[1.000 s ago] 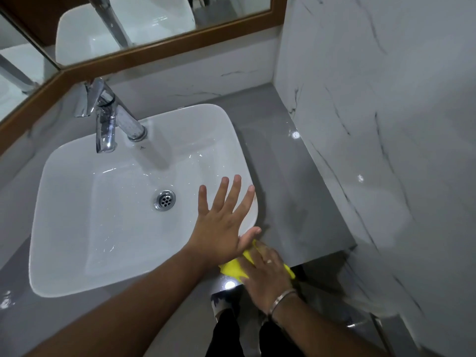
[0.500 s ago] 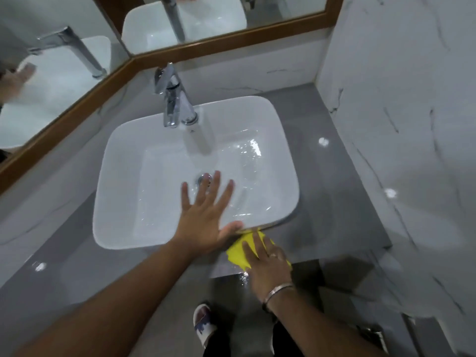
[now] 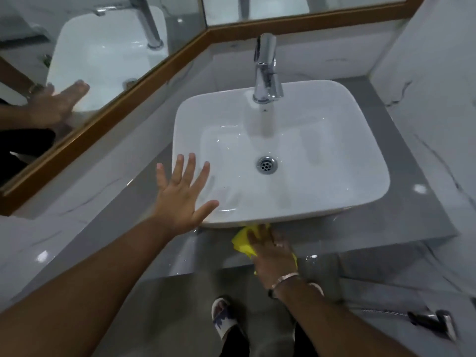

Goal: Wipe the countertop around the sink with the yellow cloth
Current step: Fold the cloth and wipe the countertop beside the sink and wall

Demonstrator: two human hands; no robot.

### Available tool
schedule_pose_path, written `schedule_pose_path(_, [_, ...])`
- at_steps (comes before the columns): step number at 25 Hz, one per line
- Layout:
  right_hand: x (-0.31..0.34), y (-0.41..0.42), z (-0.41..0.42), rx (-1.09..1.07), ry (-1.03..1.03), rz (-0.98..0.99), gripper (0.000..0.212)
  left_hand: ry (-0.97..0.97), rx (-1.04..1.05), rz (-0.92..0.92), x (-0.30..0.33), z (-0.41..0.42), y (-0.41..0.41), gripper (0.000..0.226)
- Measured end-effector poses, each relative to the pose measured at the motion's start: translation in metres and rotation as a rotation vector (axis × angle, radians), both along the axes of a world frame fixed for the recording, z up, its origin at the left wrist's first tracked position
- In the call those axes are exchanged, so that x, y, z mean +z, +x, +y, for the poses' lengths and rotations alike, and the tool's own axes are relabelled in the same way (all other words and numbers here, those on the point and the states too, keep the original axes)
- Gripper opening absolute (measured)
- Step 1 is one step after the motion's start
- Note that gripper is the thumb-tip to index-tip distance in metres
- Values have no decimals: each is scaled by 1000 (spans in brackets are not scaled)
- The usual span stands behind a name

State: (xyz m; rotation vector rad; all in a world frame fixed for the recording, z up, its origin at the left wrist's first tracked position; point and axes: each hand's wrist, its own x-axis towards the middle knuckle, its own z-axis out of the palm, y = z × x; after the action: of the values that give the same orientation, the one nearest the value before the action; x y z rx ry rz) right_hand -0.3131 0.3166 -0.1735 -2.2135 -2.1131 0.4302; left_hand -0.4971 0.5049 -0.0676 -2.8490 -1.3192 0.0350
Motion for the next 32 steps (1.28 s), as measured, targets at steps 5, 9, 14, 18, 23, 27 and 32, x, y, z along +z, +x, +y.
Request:
schedule_pose_path(5, [10, 79, -28, -751, -59, -81, 62, -14, -4, -80, 2, 2, -1, 88])
schedule_pose_path(9, [8, -10, 18, -671, 8, 126, 66, 2, -5, -129, -2, 1, -2, 89])
schedule_pose_path(14, [10, -36, 24, -40, -53, 98, 89, -3, -2, -131, -2, 2, -5, 88])
schedule_pose_path(18, [-5, 56, -9, -646, -7, -39, 65, 4, 14, -115, -2, 2, -3, 88])
schedule_pose_path(23, [33, -65, 35, -134, -317, 234, 49, -32, 47, -39, 1, -1, -2, 88])
schedule_pose_path(27, [14, -46, 34, 151, -75, 113, 84, -55, 66, 7, 5, 1, -4, 89])
schedule_pose_path(32, [10, 2, 11, -391, -92, -1, 60, -76, 41, -42, 3, 2, 4, 94])
